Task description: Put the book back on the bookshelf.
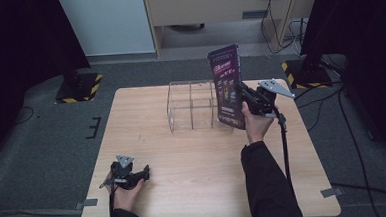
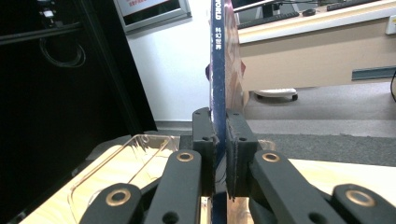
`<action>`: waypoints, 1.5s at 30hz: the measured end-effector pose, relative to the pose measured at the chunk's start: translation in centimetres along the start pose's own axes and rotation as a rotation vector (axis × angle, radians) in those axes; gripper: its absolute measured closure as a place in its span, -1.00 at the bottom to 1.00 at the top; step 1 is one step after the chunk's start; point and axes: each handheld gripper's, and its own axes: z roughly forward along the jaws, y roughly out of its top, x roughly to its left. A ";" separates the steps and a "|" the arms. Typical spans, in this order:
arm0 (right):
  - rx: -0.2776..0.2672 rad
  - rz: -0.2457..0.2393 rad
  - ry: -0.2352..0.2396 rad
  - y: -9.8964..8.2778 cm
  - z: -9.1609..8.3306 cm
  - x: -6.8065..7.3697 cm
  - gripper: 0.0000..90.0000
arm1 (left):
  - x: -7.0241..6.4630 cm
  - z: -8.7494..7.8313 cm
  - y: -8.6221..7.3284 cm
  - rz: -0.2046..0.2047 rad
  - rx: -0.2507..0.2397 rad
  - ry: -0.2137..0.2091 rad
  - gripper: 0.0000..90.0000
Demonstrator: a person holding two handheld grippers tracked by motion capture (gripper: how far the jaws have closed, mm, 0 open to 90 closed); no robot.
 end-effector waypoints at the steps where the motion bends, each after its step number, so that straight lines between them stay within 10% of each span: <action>1: 0.000 -0.002 -0.002 -0.1 0.1 0.0 0.88 | 0.0 0.0 0.0 0.000 0.000 0.000 -0.66; 45: -0.010 -0.071 0.001 -5.0 -1.9 0.4 0.87 | 0.0 0.0 0.0 0.000 0.000 0.000 -0.66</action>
